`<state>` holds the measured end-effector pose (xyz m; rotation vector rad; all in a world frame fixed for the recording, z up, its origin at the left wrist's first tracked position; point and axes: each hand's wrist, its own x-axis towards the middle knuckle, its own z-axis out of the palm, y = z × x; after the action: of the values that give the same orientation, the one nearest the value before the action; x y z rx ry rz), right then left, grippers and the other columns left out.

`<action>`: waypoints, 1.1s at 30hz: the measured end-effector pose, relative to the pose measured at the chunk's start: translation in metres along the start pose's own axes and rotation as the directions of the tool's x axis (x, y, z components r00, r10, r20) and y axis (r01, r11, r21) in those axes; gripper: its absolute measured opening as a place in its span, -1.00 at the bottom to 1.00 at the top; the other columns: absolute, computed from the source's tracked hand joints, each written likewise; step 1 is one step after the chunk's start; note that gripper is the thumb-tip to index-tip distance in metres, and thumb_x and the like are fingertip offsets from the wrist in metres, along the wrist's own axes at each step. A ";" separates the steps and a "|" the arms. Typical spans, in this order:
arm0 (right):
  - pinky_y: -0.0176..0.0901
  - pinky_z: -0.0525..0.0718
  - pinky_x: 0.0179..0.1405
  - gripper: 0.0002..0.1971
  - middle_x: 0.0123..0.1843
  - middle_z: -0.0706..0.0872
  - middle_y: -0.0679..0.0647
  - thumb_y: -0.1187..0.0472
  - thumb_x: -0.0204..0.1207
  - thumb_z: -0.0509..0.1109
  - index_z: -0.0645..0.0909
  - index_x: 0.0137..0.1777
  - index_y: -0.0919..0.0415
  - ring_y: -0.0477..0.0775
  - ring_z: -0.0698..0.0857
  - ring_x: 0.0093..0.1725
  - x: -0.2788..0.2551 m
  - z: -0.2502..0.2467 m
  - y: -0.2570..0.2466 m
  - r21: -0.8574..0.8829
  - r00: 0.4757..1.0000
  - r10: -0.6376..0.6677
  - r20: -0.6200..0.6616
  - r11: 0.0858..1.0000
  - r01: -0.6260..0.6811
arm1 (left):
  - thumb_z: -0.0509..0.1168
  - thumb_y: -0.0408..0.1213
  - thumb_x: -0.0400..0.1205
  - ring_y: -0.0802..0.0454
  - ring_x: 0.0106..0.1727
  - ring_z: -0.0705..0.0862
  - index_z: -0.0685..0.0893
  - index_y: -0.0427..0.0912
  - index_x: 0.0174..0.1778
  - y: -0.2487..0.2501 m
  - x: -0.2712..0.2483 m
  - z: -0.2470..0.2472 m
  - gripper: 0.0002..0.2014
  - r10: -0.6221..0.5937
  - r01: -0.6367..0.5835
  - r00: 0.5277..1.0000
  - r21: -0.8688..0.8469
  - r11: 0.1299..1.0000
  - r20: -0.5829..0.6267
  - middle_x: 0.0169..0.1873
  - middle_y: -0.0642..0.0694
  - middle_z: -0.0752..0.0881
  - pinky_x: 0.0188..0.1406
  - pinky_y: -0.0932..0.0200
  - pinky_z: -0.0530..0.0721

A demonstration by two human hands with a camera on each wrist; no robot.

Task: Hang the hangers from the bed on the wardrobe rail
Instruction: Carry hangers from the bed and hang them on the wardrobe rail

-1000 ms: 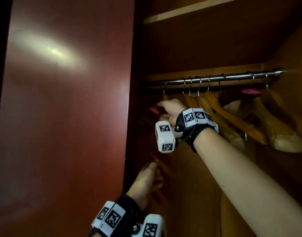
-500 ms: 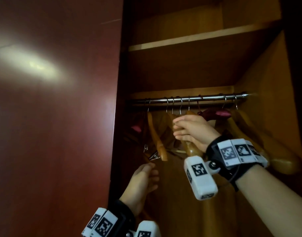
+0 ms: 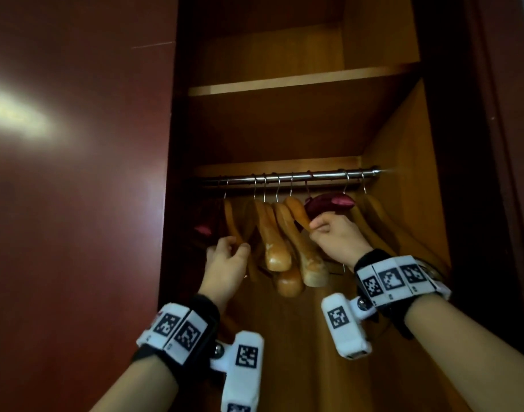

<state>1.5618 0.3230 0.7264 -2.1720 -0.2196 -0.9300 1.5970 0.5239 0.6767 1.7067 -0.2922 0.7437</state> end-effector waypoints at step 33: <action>-0.12 0.57 -0.07 -0.70 0.22 0.70 0.27 0.28 0.59 0.35 0.64 0.29 0.28 0.27 0.66 0.21 0.091 -0.008 0.000 -0.292 0.970 0.154 -0.188 0.934 -0.205 | 0.23 0.07 0.65 -0.09 0.50 0.34 0.43 0.05 0.51 0.030 -0.018 0.037 -0.51 0.248 -0.338 0.929 0.359 0.870 0.275 0.43 -0.02 0.39 0.51 -0.11 0.35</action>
<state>1.6227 0.3055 0.7922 -2.3351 0.2176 -1.0857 1.5783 0.4770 0.6857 2.1729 -0.6000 0.8821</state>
